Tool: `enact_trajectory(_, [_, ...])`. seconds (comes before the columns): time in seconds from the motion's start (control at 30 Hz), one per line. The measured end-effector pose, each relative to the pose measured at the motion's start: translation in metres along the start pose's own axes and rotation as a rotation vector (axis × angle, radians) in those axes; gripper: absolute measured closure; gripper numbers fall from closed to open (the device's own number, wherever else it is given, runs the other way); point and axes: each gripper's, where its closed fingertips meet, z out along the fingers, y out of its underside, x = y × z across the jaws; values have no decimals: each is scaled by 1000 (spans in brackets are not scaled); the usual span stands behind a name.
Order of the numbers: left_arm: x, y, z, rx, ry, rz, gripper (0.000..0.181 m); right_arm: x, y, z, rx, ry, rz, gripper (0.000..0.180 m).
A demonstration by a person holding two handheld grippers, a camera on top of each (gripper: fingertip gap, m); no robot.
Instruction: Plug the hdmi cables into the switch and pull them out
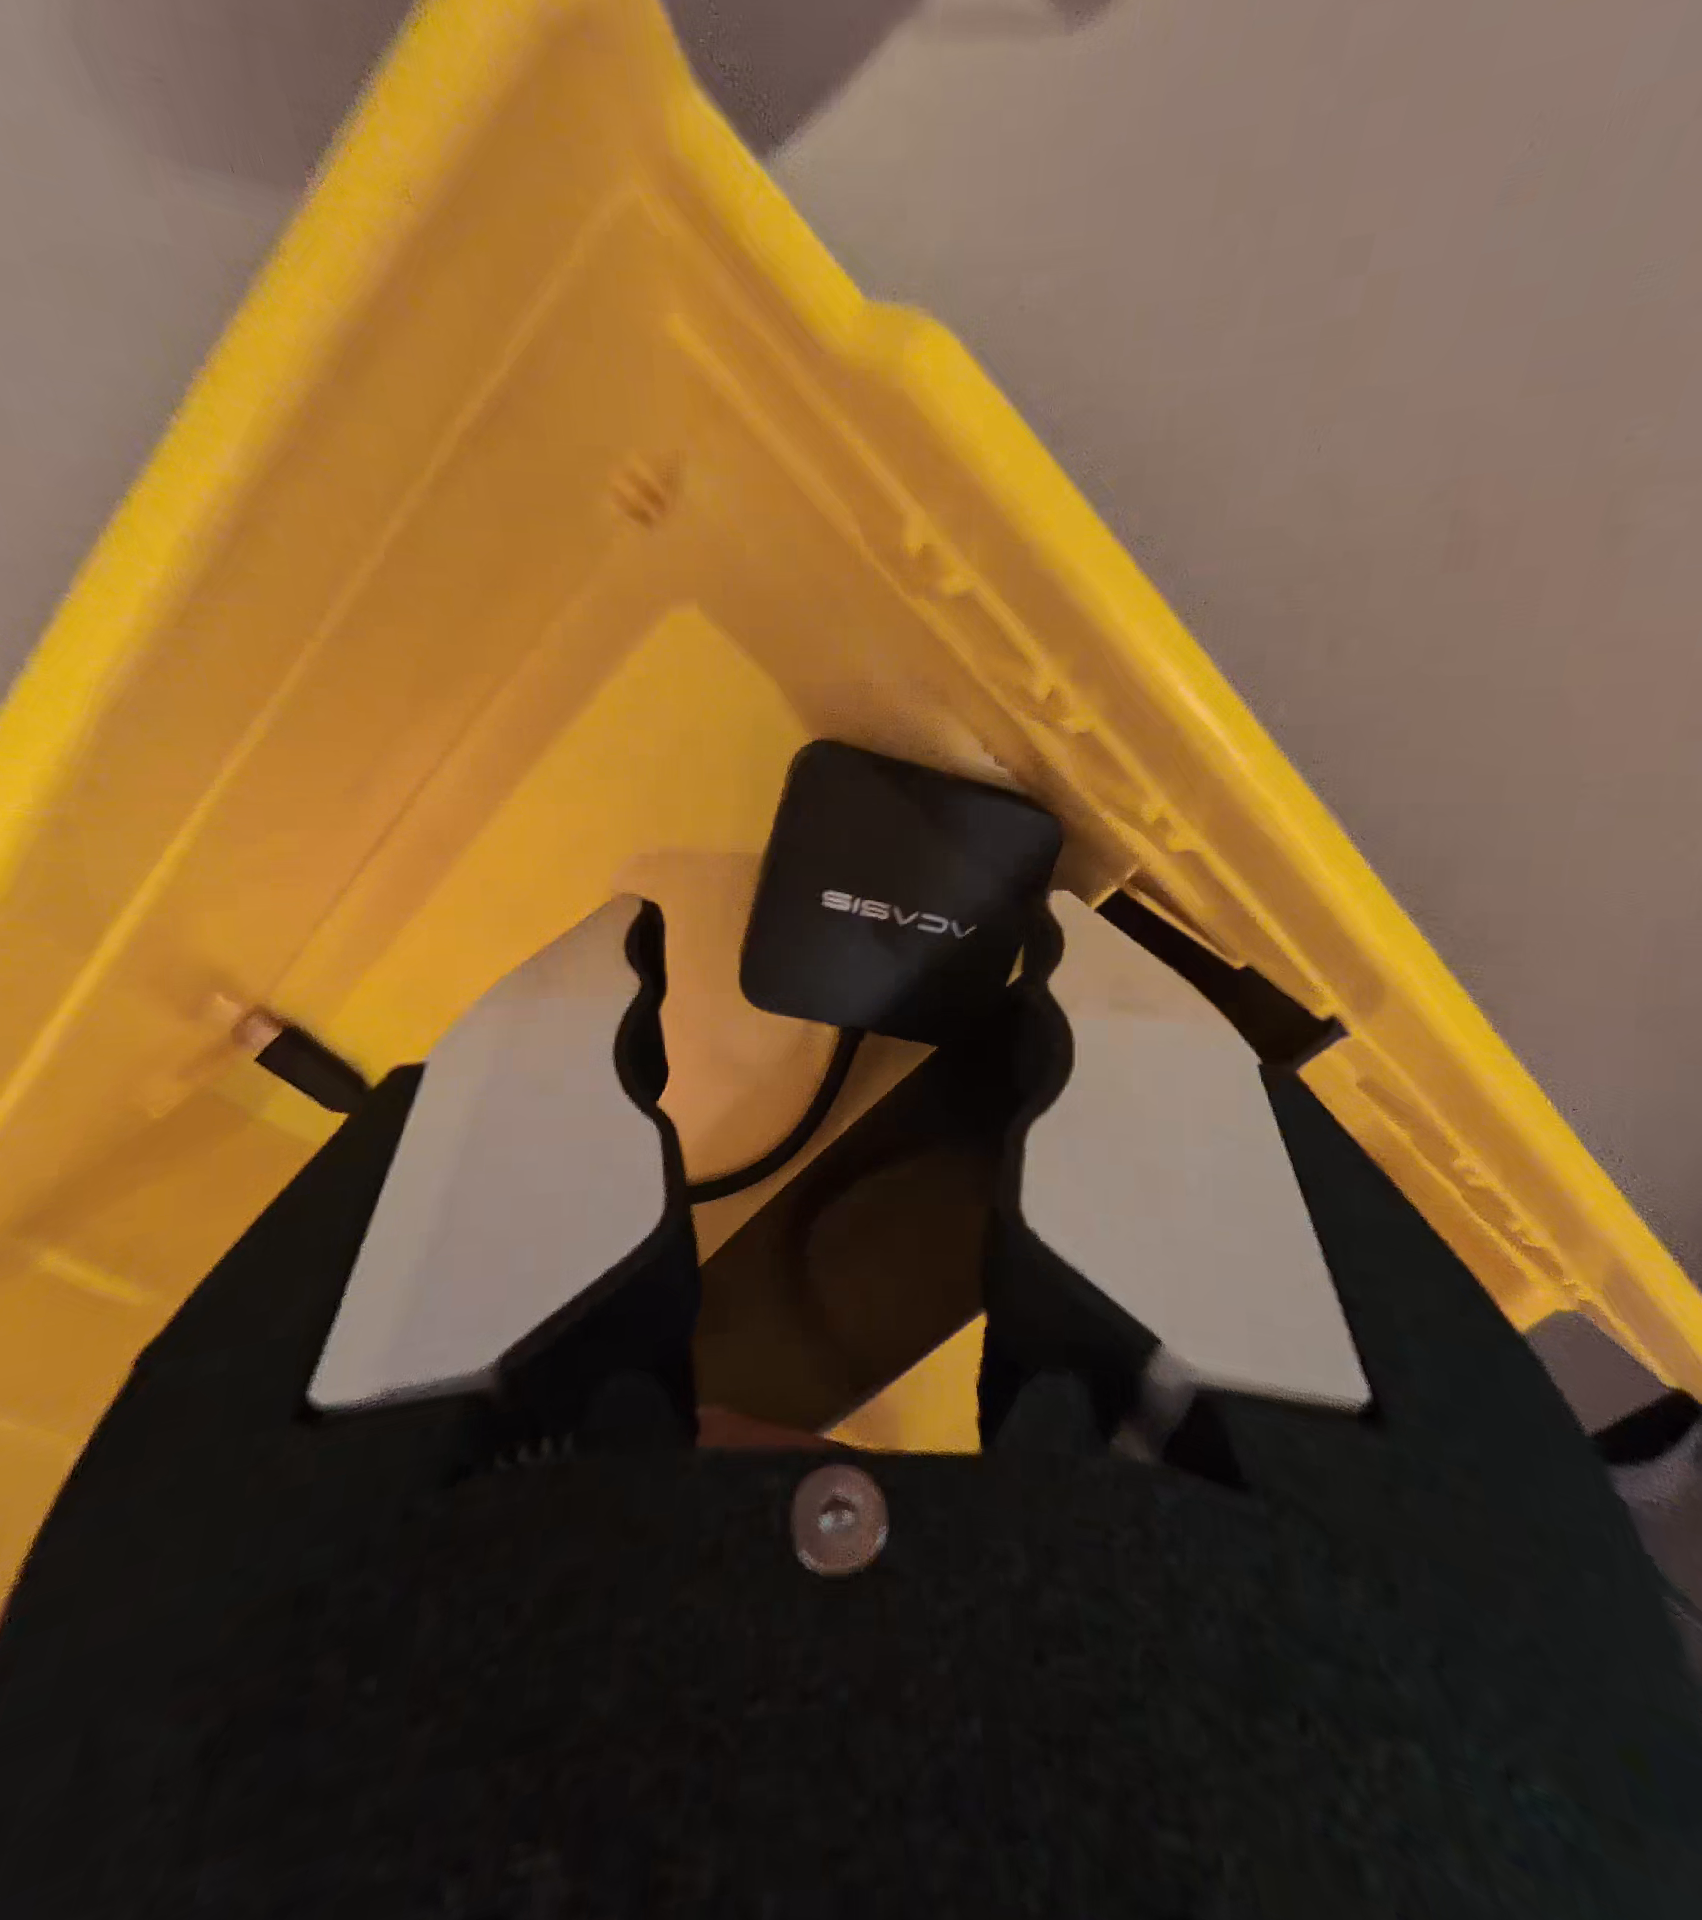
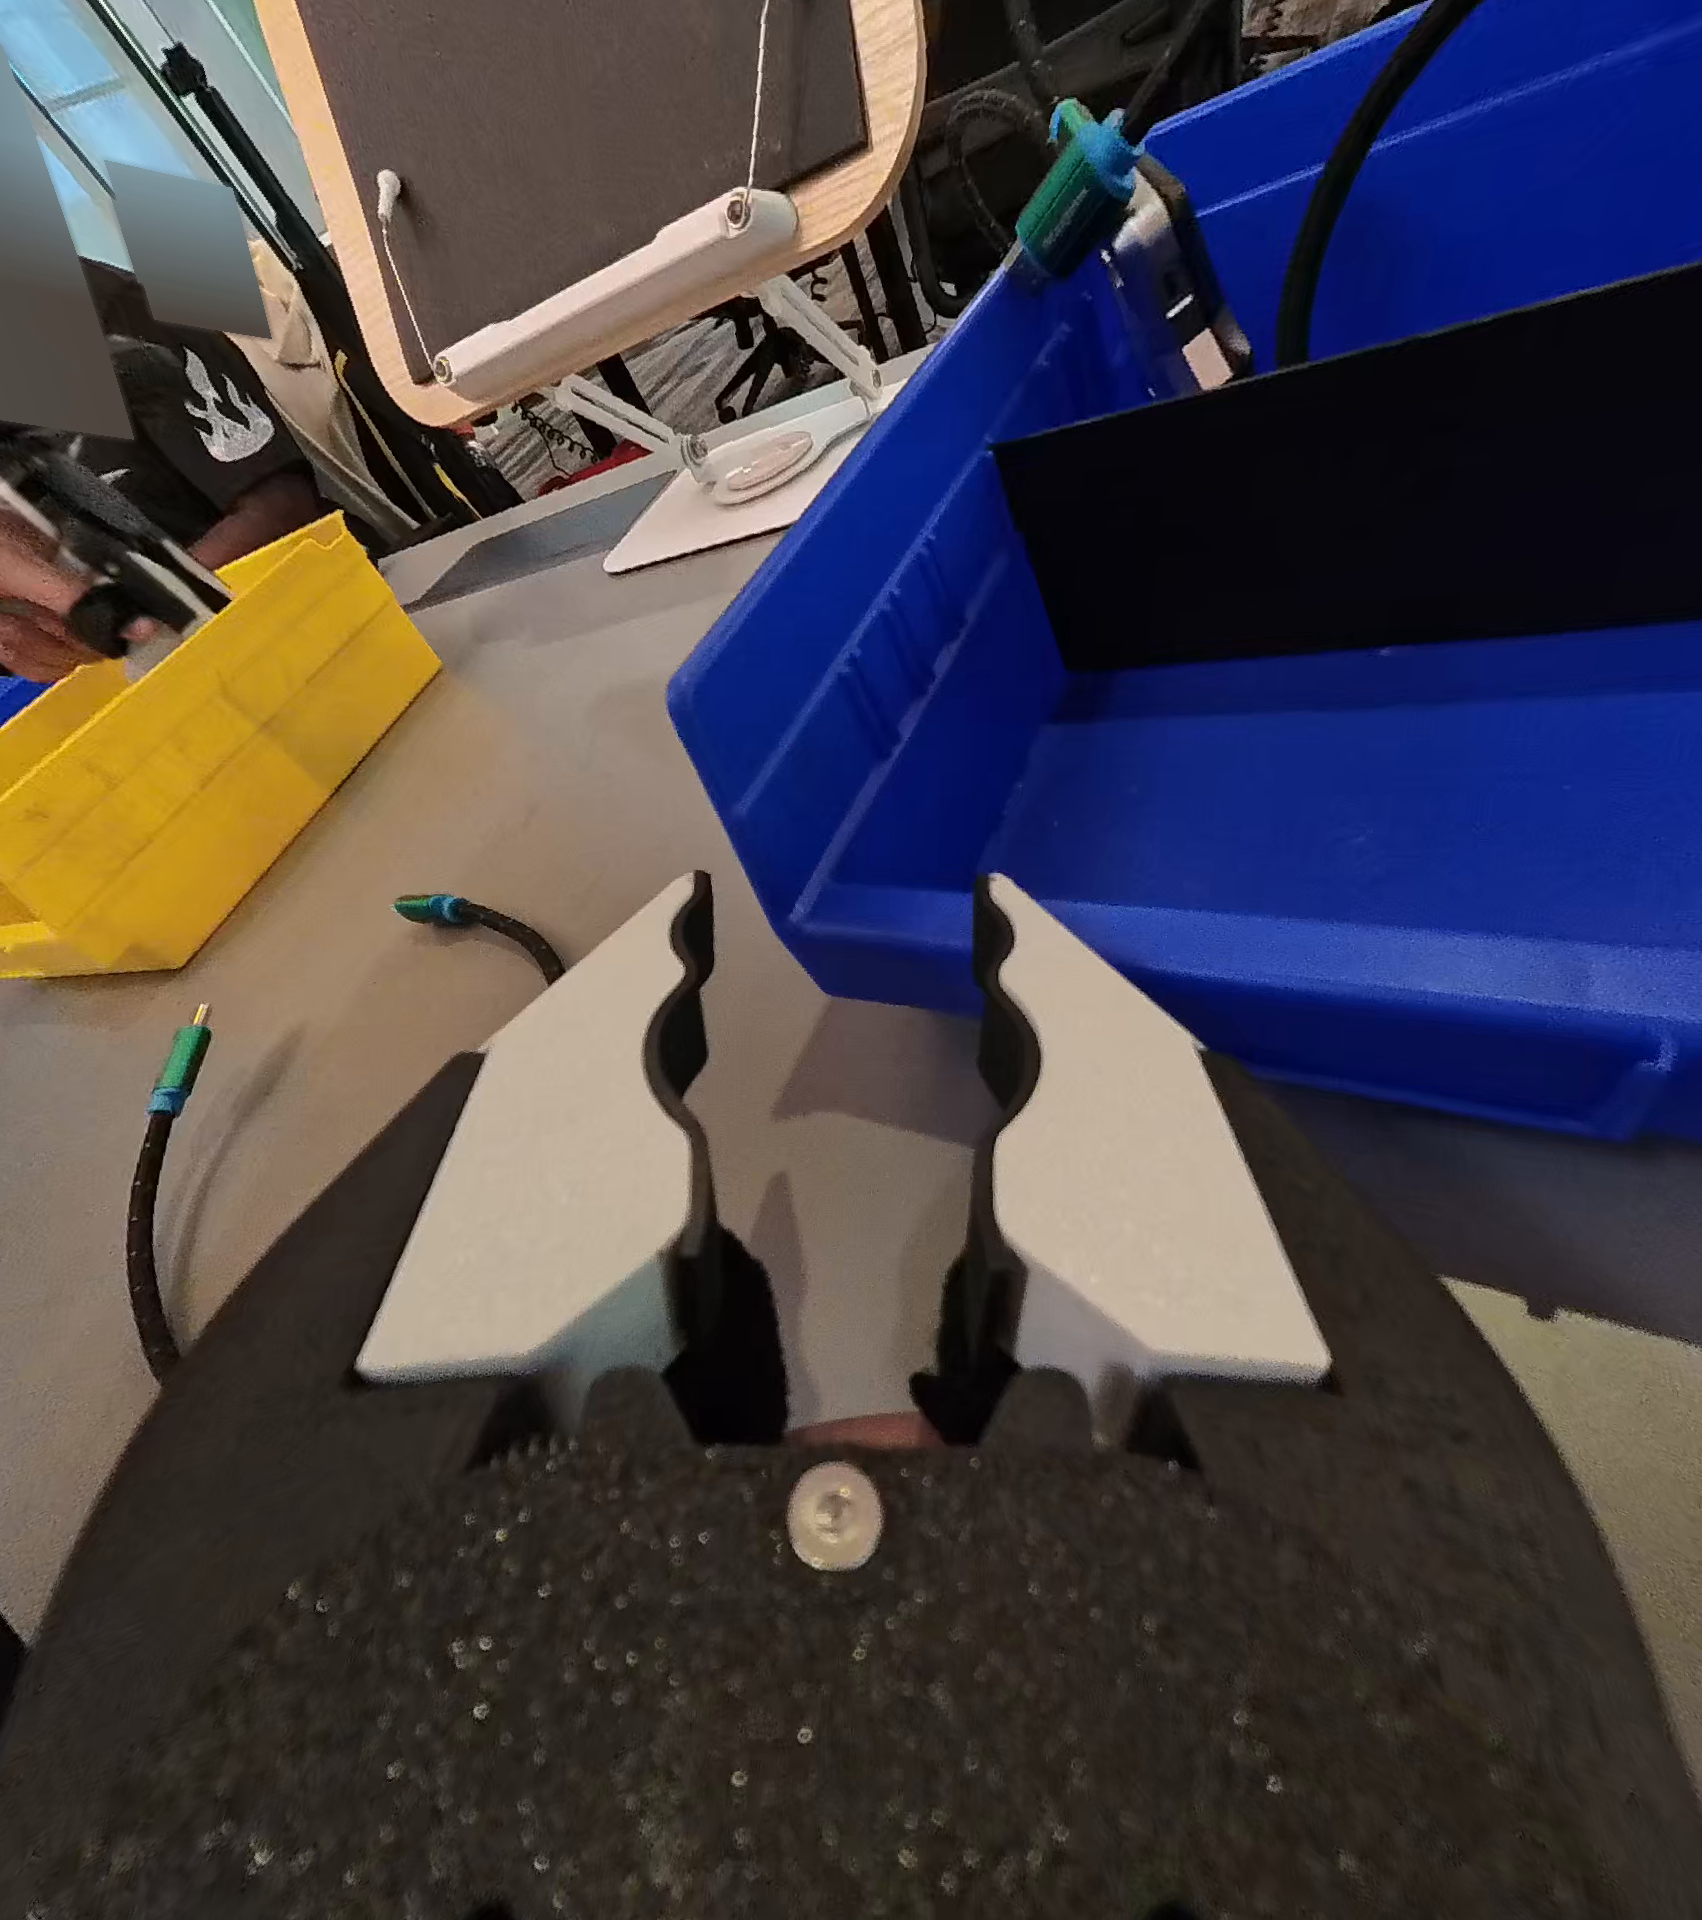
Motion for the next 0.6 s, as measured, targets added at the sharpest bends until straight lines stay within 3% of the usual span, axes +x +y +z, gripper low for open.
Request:
enact_trajectory(0.27, [-2,9,28,-134,12,-25,117,2,0,-4,2,-7,17,130])
enact_trajectory(0.43, [3,6,33,-84,90,10,119,3,-1,-7,4,-7,22,130])
enact_trajectory(0.6, [4,5,32,-29,129,27,134,1,0,-7,1,-8,17,130])
